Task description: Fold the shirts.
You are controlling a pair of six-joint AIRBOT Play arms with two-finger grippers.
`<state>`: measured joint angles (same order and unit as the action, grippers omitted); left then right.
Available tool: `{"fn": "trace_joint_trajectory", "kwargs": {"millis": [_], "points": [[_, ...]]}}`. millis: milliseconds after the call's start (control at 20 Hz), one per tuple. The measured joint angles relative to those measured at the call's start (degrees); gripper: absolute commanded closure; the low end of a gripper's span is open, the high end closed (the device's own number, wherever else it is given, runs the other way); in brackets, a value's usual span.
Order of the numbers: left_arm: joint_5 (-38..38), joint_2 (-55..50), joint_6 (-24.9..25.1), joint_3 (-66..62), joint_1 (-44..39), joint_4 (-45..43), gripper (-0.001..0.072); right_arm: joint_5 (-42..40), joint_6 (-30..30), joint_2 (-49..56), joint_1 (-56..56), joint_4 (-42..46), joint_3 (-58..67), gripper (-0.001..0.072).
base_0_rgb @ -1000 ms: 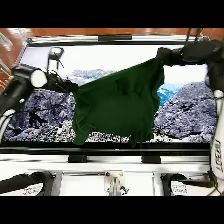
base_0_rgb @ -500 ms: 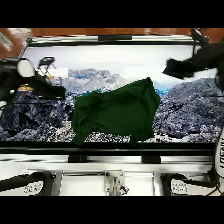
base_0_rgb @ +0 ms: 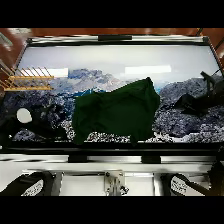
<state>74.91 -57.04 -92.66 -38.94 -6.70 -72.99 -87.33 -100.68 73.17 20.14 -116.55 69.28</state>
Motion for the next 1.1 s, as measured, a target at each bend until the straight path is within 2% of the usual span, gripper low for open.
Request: {"fn": "trace_joint_trajectory", "kwargs": {"millis": [150,200,250,600,650,700,750,800,900,1000,1100], "points": [[-7.2,1.2,0.2,6.2,0.2,4.8,0.0059,1.5,-0.4,-0.5,-0.9,-1.1,-4.0,0.0100],[-9.7,1.3,0.3,7.4,0.2,6.3,0.0098,2.1,-0.5,-0.6,-1.4,-1.5,-4.7,0.0100],[-11.4,1.3,0.4,8.2,0.2,7.3,0.0098,2.8,-0.5,-0.7,-2.0,-1.6,-5.2,0.0100],[-18.2,-2.7,2.8,10.0,0.2,12.3,0.0113,5.5,0.6,-0.8,-4.0,-2.2,-6.4,0.0100],[-18.8,-3.5,3.2,10.0,0.2,13.4,0.0213,5.6,0.9,-0.8,-4.1,-2.2,-6.5,0.0100],[-19.6,-4.5,3.5,10.0,0.0,14.4,0.0248,5.7,1.0,-0.8,-4.1,-2.2,-6.5,0.0100],[-19.9,-5.6,3.8,9.9,0.0,15.1,0.0250,5.8,1.2,-0.8,-4.2,-2.3,-6.5,0.0100],[-20.0,-6.6,4.0,9.9,-0.1,16.0,0.0306,5.8,1.5,-0.8,-4.2,-2.3,-6.5,0.0100],[-20.5,-8.5,4.4,9.9,-0.4,17.1,0.0531,5.9,1.7,-0.8,-4.2,-2.3,-6.5,0.0100],[-20.9,-9.7,4.9,9.9,-0.7,17.3,0.0677,6.0,2.2,-0.8,-4.2,-2.3,-6.5,0.0100],[-20.6,-10.1,5.5,9.3,-0.8,16.9,0.0677,6.5,2.6,-0.8,-4.3,-2.2,-6.9,0.0100]]}}
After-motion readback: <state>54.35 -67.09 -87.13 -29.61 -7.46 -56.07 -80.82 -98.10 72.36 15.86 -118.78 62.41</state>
